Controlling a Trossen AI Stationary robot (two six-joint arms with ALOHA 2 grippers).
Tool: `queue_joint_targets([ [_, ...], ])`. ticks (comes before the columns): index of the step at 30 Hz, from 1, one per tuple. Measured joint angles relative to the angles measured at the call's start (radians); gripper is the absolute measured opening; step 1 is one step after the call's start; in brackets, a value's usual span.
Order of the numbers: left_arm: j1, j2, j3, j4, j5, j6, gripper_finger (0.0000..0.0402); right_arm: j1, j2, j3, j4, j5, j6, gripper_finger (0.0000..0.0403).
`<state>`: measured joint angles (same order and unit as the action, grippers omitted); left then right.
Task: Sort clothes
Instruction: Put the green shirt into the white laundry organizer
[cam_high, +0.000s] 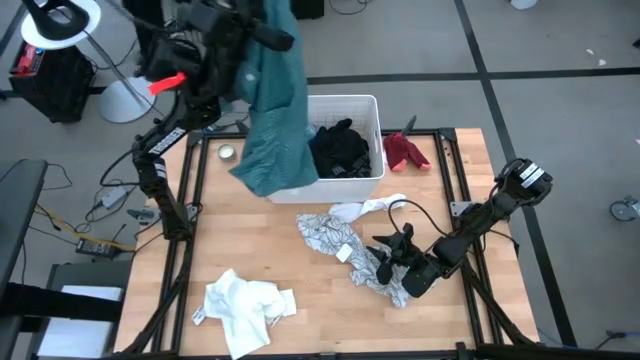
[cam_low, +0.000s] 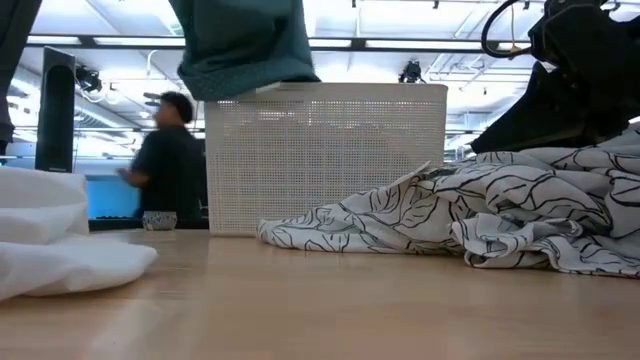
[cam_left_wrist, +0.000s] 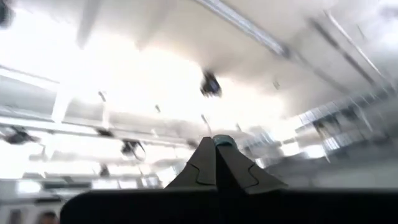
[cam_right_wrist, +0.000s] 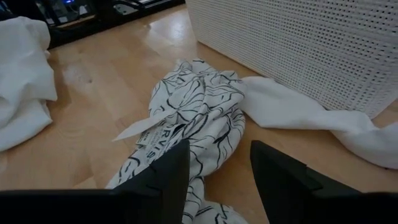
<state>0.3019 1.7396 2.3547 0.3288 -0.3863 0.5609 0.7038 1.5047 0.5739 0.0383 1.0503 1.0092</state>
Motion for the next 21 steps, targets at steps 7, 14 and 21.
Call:
queue_joint_targets([
  [7,0.0,-0.001,0.0,-0.479,-0.024,-0.016,0.0,0.0,0.0,0.0,-0.002,-0.005,0.0,0.0171],
  [14,-0.002,-0.016,0.0,-0.998,-0.091,-0.131,0.0,0.0,0.0,0.0,-0.003,-0.007,0.0,0.0171],
  [21,-0.001,-0.02,0.0,-1.402,-0.092,-0.328,0.0,0.0,0.0,0.0,-0.01,-0.008,0.001,0.0171],
])
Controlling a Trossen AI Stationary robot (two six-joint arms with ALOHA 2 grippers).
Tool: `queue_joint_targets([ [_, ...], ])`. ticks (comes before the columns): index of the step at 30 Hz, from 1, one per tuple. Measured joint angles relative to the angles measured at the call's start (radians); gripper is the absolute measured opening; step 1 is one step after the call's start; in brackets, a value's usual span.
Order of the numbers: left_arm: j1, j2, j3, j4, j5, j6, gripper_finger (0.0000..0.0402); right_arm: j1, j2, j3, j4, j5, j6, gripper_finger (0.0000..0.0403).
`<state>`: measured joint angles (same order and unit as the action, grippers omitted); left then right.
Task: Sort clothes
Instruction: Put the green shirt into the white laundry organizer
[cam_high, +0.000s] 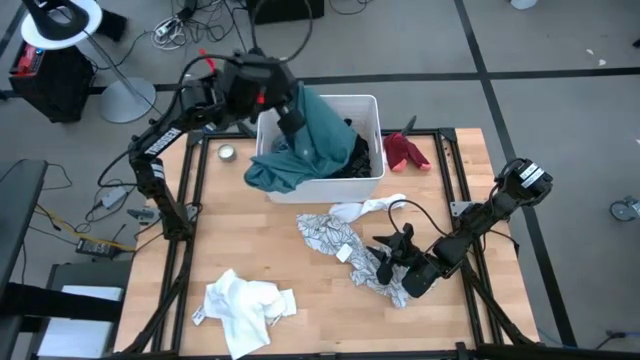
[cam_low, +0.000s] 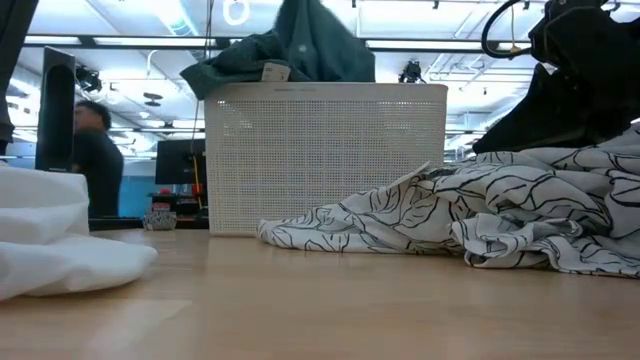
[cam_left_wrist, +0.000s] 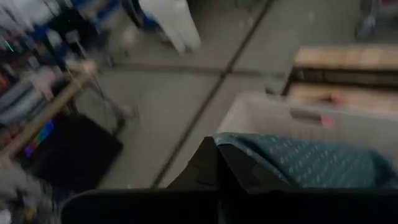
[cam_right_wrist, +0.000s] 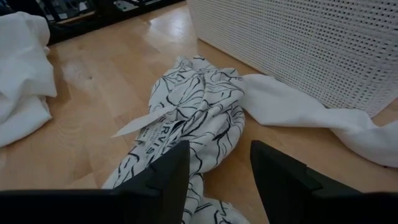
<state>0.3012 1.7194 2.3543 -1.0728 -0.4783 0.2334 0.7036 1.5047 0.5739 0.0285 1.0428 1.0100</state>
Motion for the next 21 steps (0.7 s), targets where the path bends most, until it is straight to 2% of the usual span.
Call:
queue_joint_targets([
  [5,0.0,0.007,-0.034,-0.139,0.033,-0.081,0.0,0.0,0.0,0.0,-0.002,0.0,0.0,0.0171],
  [9,0.005,0.009,-0.101,-0.16,0.09,-0.113,0.0,0.0,0.0,0.0,-0.002,0.0,0.007,0.0171],
  [15,0.037,0.009,-0.236,-0.108,0.121,-0.126,0.0,0.0,0.0,0.0,0.0,0.0,0.008,0.0171],
  [21,0.096,0.009,-0.396,0.027,0.34,-0.139,0.0,0.0,0.0,0.0,0.0,0.0,0.008,0.0171],
])
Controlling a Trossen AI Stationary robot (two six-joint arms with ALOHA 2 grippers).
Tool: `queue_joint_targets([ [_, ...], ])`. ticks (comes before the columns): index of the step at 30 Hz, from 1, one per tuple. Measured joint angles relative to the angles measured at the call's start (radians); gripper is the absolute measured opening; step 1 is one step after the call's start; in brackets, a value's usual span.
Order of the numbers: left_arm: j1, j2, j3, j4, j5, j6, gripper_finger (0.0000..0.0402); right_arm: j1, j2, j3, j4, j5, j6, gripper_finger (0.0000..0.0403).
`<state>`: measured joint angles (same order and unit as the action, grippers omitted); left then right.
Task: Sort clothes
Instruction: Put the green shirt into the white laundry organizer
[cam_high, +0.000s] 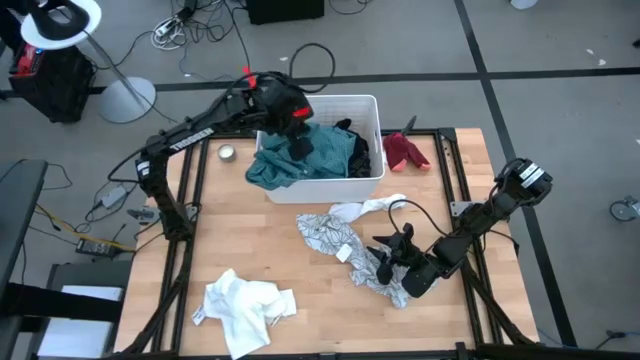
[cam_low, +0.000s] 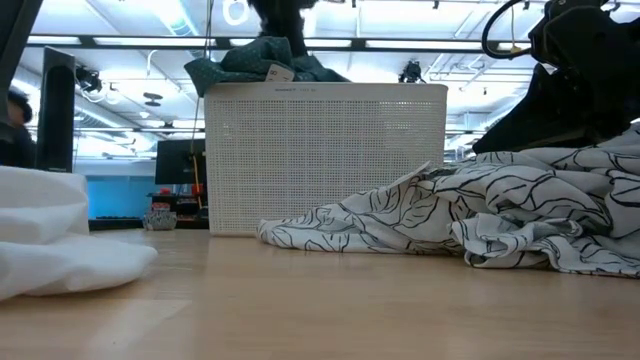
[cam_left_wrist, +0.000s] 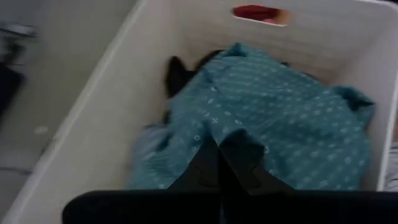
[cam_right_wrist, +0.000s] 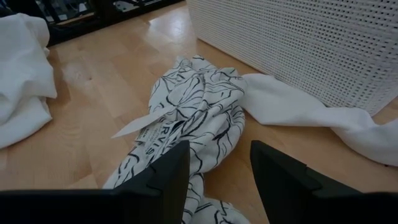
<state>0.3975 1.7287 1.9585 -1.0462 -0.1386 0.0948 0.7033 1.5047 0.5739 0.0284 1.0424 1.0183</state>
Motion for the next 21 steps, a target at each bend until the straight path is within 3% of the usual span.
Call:
queue_joint_targets([
  [4,0.025,0.0,-0.11,0.065,0.108,-0.039,0.0,0.0,0.0,0.0,0.0,0.0,0.0,0.0171],
  [9,0.062,0.008,-0.242,0.106,0.125,-0.059,0.0,0.0,0.0,0.0,0.0,0.0,0.0,0.0171],
  [21,0.12,0.072,-0.489,0.508,0.261,-0.212,0.0,-0.005,0.0,0.0,-0.002,0.0,0.0,0.0171],
])
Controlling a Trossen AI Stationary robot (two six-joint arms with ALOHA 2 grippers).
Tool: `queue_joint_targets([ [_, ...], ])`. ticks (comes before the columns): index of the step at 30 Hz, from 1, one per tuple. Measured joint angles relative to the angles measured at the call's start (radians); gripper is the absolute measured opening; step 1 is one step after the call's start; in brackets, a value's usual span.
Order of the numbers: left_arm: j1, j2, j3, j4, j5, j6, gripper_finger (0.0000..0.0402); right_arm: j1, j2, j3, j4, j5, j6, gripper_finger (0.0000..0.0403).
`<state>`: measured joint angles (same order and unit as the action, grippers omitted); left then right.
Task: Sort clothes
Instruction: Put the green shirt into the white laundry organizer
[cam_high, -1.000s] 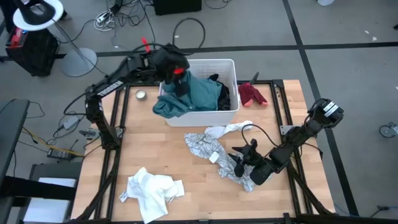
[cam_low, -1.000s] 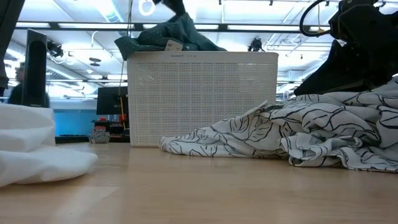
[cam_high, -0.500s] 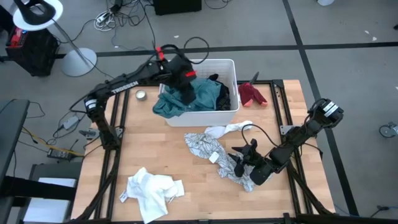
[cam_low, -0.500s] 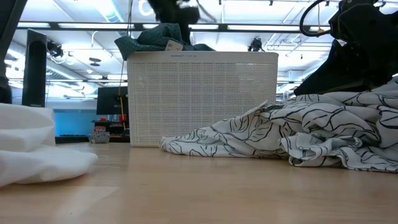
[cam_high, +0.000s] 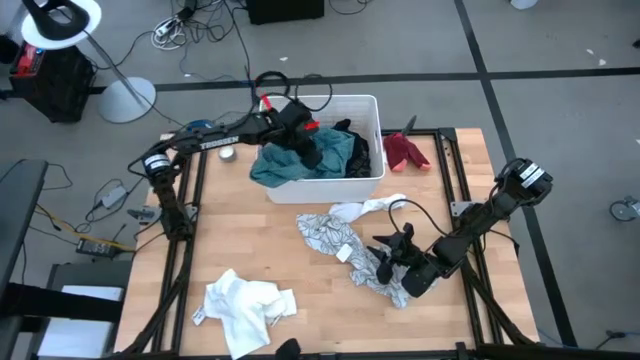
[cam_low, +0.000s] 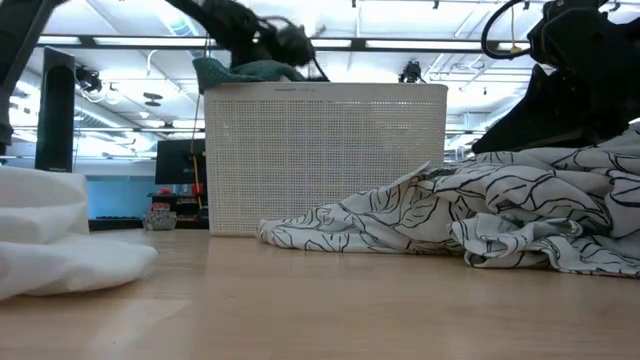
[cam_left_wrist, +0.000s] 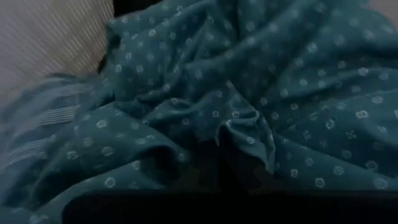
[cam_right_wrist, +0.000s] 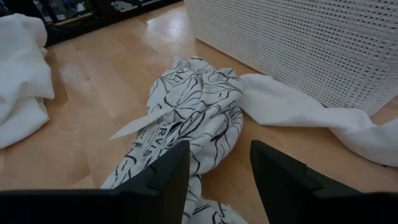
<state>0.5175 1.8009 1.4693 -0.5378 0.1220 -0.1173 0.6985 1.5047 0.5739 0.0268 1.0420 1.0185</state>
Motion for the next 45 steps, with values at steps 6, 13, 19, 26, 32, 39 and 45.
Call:
queue_joint_targets([
  [6,0.009,0.122,0.0,0.115,0.011,-0.086,0.0,-0.006,0.0,0.0,0.0,-0.009,0.0,0.0171],
  [13,0.008,0.196,0.004,0.195,0.007,-0.138,0.0004,-0.009,0.0,0.0,-0.001,-0.023,0.0,0.0171],
  [19,0.008,0.19,0.001,0.204,-0.001,-0.15,0.0056,-0.009,0.0,0.0,-0.006,-0.023,0.0,0.0171],
  [26,0.014,0.193,0.08,0.112,0.071,-0.146,0.0123,-0.009,0.0,0.0,-0.006,-0.024,-0.001,0.0171],
  [32,0.0,0.194,0.269,-0.162,0.066,-0.079,0.0126,-0.008,0.0,0.0,-0.006,-0.024,-0.001,0.0171],
  [39,-0.042,0.193,0.473,-0.407,-0.007,-0.017,0.0127,-0.008,0.0,0.0,-0.009,-0.024,-0.001,0.0171],
  [45,-0.092,0.161,0.568,-0.471,-0.02,0.037,0.0127,-0.008,0.0,0.0,-0.011,-0.024,-0.001,0.0171],
])
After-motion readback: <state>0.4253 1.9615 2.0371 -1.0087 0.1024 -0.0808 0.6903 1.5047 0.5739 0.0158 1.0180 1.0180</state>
